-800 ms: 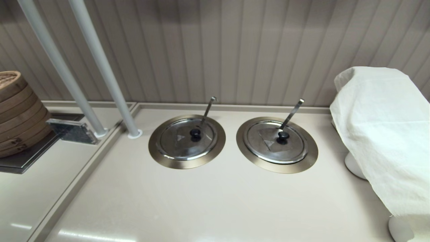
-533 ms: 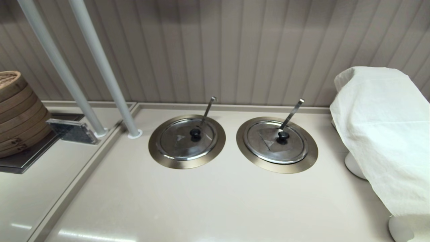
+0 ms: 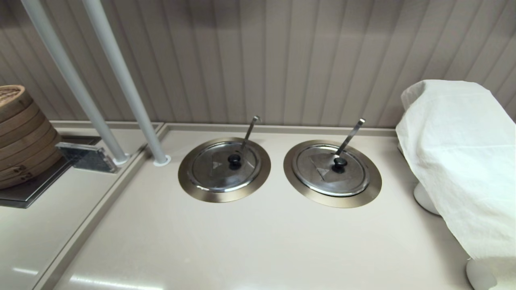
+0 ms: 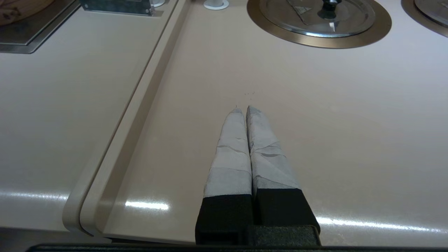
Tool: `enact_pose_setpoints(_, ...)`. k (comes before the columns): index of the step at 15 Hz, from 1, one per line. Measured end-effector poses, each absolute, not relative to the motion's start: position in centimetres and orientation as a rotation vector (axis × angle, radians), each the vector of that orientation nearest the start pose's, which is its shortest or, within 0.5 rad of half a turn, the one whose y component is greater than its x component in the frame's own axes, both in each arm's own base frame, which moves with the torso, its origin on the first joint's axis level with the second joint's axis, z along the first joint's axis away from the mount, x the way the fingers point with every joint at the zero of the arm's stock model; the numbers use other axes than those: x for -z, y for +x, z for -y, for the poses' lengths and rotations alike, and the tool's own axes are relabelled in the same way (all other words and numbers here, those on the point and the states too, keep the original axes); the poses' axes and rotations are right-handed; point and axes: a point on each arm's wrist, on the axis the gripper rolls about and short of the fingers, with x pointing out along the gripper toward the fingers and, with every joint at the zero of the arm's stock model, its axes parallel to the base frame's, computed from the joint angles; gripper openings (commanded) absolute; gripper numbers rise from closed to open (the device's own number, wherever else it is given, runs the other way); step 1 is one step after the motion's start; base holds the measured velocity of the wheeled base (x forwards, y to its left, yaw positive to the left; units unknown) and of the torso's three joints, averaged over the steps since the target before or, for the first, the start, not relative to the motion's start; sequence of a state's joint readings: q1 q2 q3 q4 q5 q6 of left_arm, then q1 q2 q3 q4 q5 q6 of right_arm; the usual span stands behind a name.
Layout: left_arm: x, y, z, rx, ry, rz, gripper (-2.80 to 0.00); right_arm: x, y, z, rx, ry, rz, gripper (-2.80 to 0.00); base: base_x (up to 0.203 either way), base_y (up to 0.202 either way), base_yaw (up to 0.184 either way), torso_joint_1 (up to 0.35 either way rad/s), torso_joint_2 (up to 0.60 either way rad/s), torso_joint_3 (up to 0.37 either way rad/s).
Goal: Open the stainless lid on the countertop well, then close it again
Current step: Open the lid
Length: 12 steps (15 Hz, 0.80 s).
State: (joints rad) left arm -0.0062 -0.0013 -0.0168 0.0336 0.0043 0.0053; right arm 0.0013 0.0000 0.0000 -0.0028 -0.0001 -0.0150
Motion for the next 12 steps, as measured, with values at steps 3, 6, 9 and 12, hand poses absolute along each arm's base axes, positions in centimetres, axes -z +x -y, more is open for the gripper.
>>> enact_pose_setpoints(3,-7.67,-2.42,-0.02,0.002,0.005,-0.015,-2.80,-7.57,-2.28,0.00,-0.001,-0.015,0.002,-2.80,0.000,0.000,0.000,0.000,0.00,0.000)
enact_pose_setpoints(6,-7.67,-2.42,-0.02,0.002,0.005,-0.016,-2.80,-7.58,-2.28,0.00,-0.001,-0.015,0.003,-2.80,0.000,0.000,0.000,0.000,0.00,0.000)
enact_pose_setpoints(9,-7.71,-2.42,-0.02,0.001,0.001,-0.011,-2.80,-7.57,-2.28,0.00,-0.001,-0.015,0.002,-2.80,0.000,0.000,0.000,0.000,0.00,0.000)
enact_pose_setpoints(12,-7.71,-2.40,-0.03,0.000,-0.002,-0.008,-2.80,-7.58,-2.28,0.00,-0.001,-0.013,0.003,-2.80,0.000,0.000,0.000,0.000,0.00,0.000)
